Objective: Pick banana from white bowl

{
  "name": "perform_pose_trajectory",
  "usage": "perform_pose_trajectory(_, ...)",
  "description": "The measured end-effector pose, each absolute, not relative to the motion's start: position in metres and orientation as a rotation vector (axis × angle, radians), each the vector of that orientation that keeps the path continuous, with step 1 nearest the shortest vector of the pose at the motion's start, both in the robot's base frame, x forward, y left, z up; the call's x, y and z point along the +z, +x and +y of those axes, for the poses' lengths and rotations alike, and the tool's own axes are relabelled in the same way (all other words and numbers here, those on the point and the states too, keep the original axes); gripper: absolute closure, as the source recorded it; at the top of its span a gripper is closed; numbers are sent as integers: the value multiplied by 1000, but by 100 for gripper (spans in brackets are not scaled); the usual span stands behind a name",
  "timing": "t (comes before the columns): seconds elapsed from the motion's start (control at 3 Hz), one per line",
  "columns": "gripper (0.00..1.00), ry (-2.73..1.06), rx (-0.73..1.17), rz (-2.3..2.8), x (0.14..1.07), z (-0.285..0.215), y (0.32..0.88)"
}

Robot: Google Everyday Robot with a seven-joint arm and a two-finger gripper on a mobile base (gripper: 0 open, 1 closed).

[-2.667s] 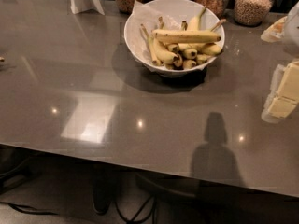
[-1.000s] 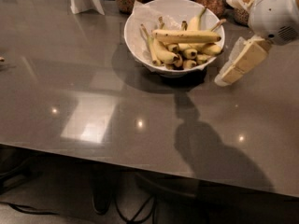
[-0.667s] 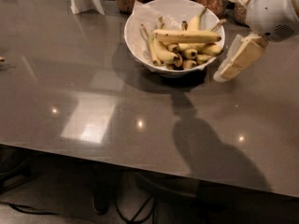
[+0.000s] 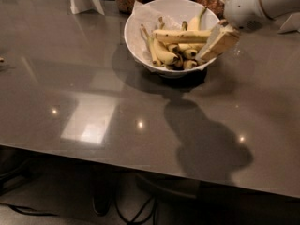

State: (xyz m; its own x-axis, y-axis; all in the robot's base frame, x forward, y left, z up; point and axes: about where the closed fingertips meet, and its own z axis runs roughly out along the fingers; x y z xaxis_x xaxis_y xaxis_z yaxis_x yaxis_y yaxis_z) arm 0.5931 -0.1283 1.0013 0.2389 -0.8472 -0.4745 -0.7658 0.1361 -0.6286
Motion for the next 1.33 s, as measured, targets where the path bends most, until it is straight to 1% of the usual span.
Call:
perform_pose_trajectory(0.33, 35, -1644, -160, 1489, 994, -126, 617)
perform_pose_trajectory(0.67, 44, -1650, -178, 1476, 986, -126, 632)
perform_pose_trajectory(1.33, 38, -1652, -164, 1485, 971, -122, 649)
